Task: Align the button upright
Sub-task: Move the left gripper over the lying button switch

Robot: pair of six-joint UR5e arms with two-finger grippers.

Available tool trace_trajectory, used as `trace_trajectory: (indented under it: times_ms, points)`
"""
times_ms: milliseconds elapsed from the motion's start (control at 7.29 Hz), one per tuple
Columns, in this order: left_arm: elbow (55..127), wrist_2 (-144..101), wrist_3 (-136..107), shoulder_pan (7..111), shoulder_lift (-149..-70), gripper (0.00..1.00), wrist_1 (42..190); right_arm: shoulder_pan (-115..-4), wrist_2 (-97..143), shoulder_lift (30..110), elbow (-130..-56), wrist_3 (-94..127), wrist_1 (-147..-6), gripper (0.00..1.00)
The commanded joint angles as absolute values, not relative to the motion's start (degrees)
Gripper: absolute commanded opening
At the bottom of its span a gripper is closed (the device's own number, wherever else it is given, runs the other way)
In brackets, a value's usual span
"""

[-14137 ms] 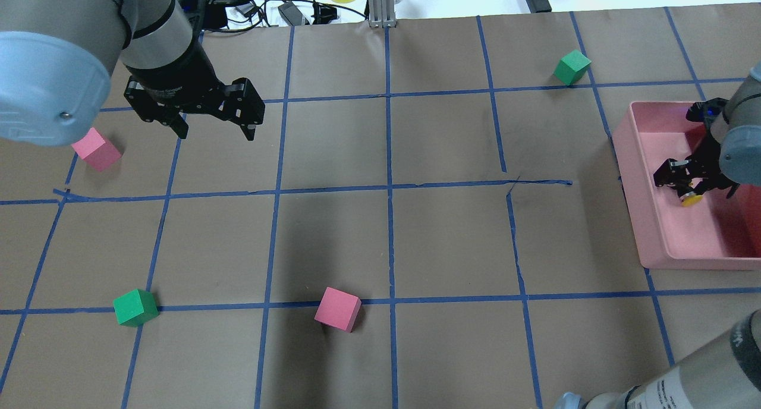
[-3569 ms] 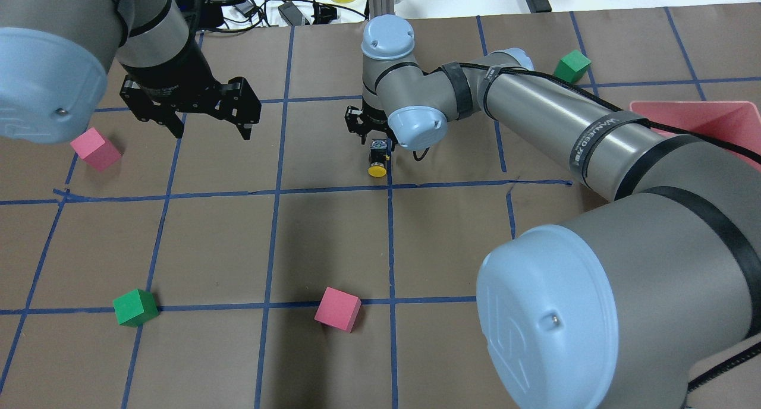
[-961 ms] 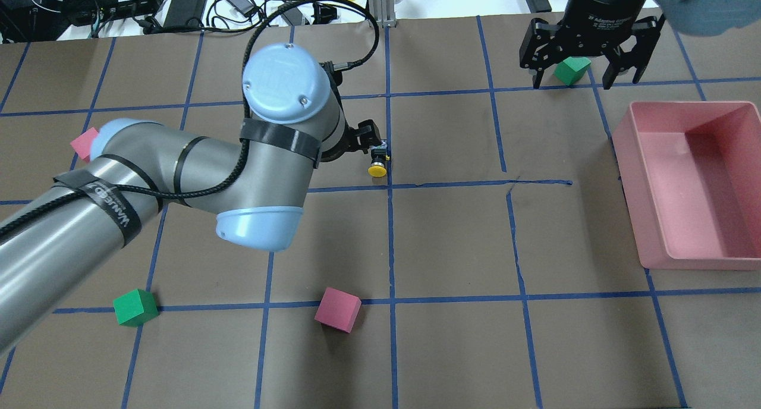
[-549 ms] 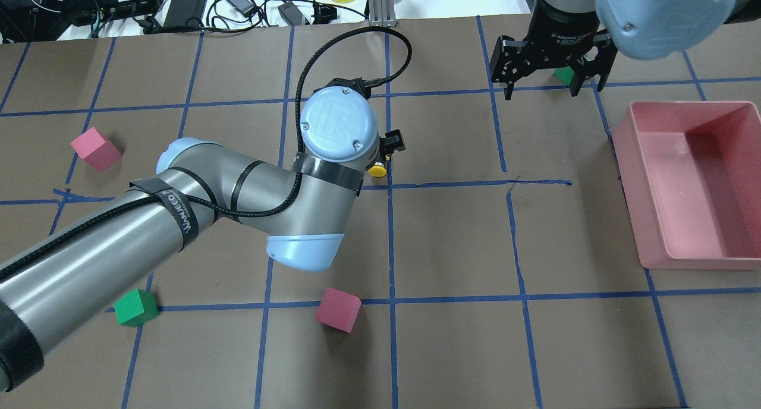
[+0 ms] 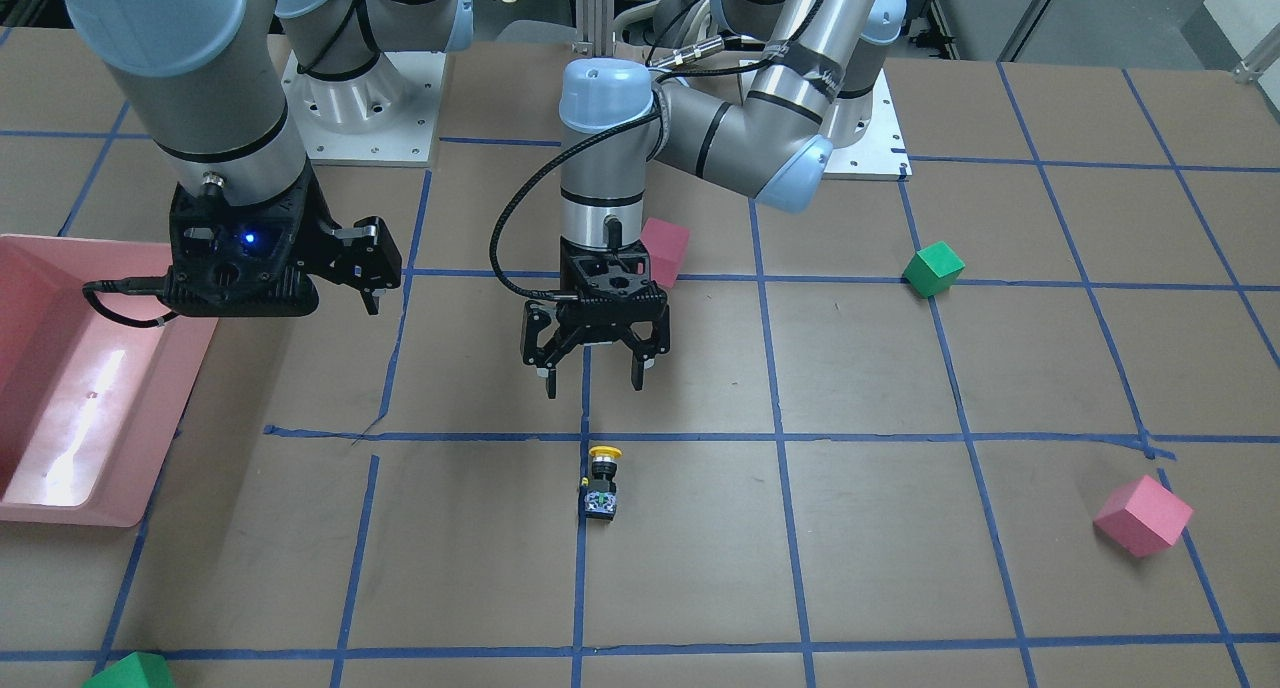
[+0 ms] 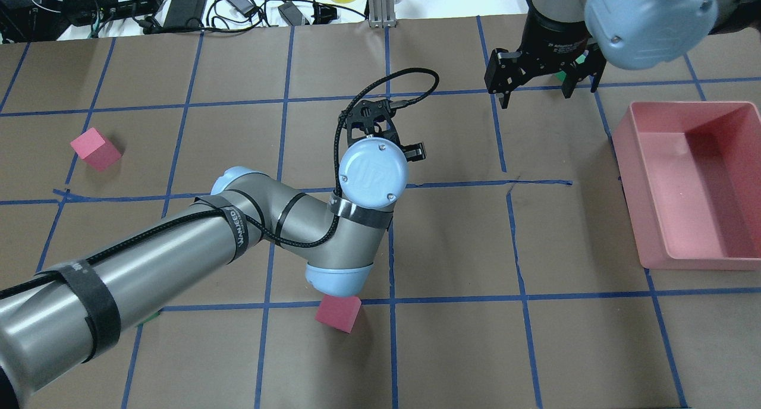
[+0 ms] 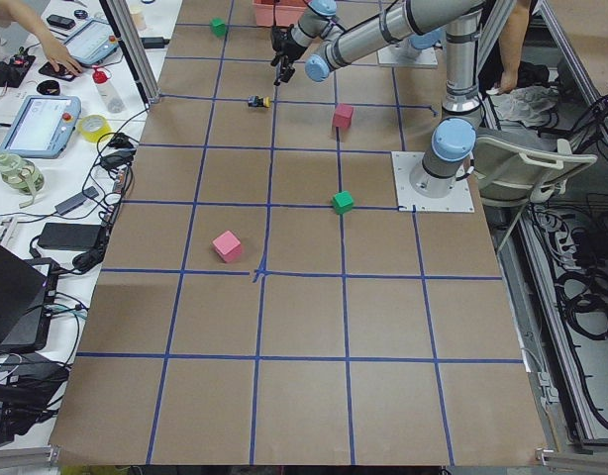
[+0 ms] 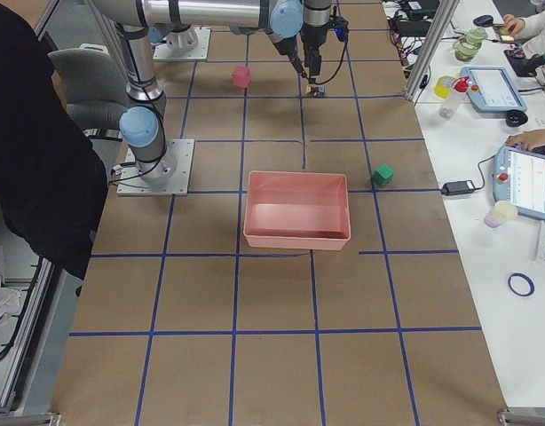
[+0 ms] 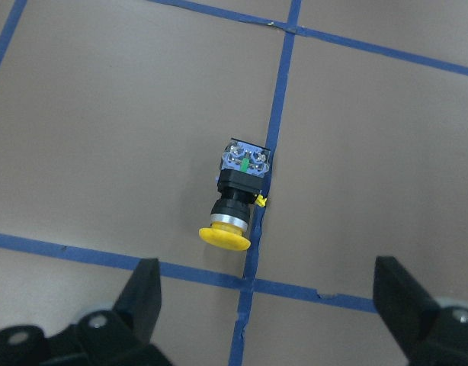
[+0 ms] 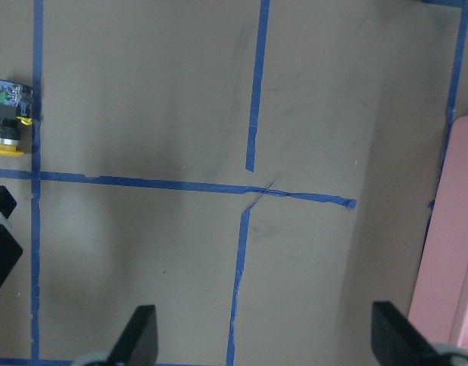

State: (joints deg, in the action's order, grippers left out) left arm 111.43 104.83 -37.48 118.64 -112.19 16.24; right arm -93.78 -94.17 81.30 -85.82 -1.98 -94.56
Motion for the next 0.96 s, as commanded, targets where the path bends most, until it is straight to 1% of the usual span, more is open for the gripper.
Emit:
trace_trajectory:
  times_ms: [0,137,549,824]
  points:
    - [111.5,106.2,-39.5,120.1,-113.6,1.0,15.0,-93.9,-94.1,81.5,-86.7,-2.6,-94.0,1.0]
    - [111.4,106.2,-39.5,120.1,-113.8,1.0,15.0,-93.9,-94.2,81.5,-88.0,-2.6,-94.7,1.0]
    - [111.3,106.2,-39.6,120.2,-113.9,1.0,15.0,-93.9,-94.2,81.3,-88.2,-3.4,-94.9,1.0]
    - [111.2,106.2,-39.6,120.2,-115.2,1.0,10.9,-93.9,-94.2,81.0,-88.3,-3.7,-94.9,1.0]
